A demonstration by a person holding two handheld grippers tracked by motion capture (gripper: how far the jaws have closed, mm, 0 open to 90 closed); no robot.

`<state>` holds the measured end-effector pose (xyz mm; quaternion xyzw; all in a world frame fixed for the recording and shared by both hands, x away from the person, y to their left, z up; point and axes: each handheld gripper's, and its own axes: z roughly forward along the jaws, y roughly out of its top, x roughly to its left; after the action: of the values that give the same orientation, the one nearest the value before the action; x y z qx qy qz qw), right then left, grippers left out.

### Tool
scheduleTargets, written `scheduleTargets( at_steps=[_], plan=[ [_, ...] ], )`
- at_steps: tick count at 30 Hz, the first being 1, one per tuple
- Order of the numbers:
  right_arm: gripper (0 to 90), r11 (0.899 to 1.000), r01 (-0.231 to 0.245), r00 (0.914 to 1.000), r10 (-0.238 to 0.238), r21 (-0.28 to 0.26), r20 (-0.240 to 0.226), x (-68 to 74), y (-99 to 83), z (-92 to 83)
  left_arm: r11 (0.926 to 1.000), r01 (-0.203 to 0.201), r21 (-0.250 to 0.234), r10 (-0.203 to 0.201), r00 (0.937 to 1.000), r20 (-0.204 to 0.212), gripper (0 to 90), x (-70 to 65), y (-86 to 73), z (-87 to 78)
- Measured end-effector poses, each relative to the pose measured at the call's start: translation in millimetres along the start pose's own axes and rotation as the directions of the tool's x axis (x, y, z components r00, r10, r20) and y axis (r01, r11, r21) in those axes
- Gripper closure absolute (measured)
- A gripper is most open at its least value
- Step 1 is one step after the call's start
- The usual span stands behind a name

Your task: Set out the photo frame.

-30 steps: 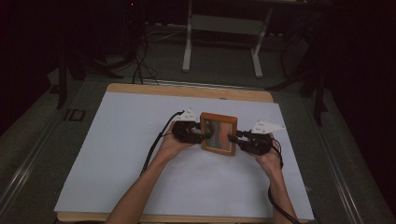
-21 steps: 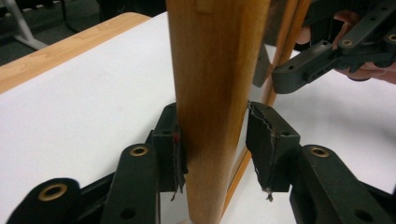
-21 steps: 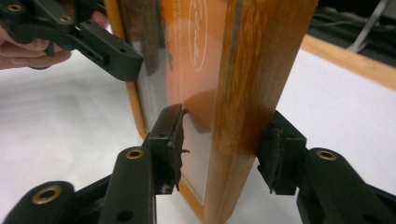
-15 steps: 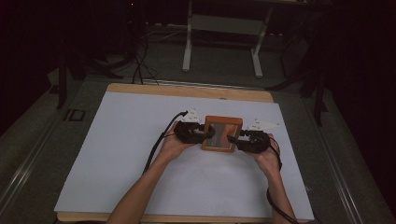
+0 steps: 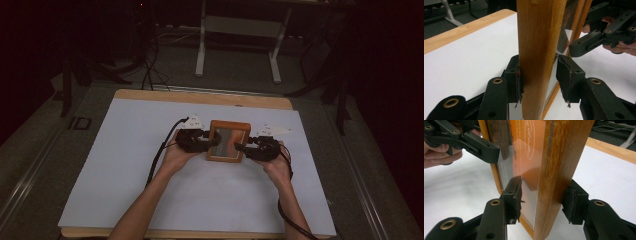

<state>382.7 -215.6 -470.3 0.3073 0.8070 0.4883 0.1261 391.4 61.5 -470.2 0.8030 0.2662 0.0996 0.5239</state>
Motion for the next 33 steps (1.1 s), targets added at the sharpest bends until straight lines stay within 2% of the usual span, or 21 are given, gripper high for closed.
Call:
scheduleTargets(
  at_steps=[3, 6, 19, 27, 33],
  plan=[
    [53.4, 1.0, -0.01, 0.9998, 0.01, 0.0, -0.015, 4.7, 3.1, 5.3, 0.9997, 0.022, 0.0, -0.022, 0.9996, -0.016, 57.1, 1.3, -2.6, -10.3],
    [53.4, 1.0, -0.011, 0.9996, 0.011, 0.002, -0.024, 9.0, 5.0, 8.6, 0.9997, 0.025, 0.0, -0.025, 0.9994, -0.025, 57.0, 1.2, -5.2, -16.7],
    [54.1, 1.0, -0.001, 0.9978, 0.002, 0.011, -0.066, 26.8, 11.9, 24.7, 0.9969, 0.079, -0.002, -0.079, 0.9962, -0.036, 56.7, 5.5, -18.5, -42.1],
    [54.5, 1.0, -0.005, 0.9966, 0.007, 0.026, -0.082, 35.6, 13.2, 31.4, 0.9946, 0.104, -0.006, -0.104, 0.9938, -0.04, 56.4, 6.9, -27.6, -51.2],
    [55.9, 0.999, -0.017, 0.9948, 0.02, 0.033, -0.1, 38.6, 11.9, 35.1, 0.9899, 0.142, -0.009, -0.142, 0.9896, -0.024, 55.4, 10.5, -34.5, -53.8]
  ],
)
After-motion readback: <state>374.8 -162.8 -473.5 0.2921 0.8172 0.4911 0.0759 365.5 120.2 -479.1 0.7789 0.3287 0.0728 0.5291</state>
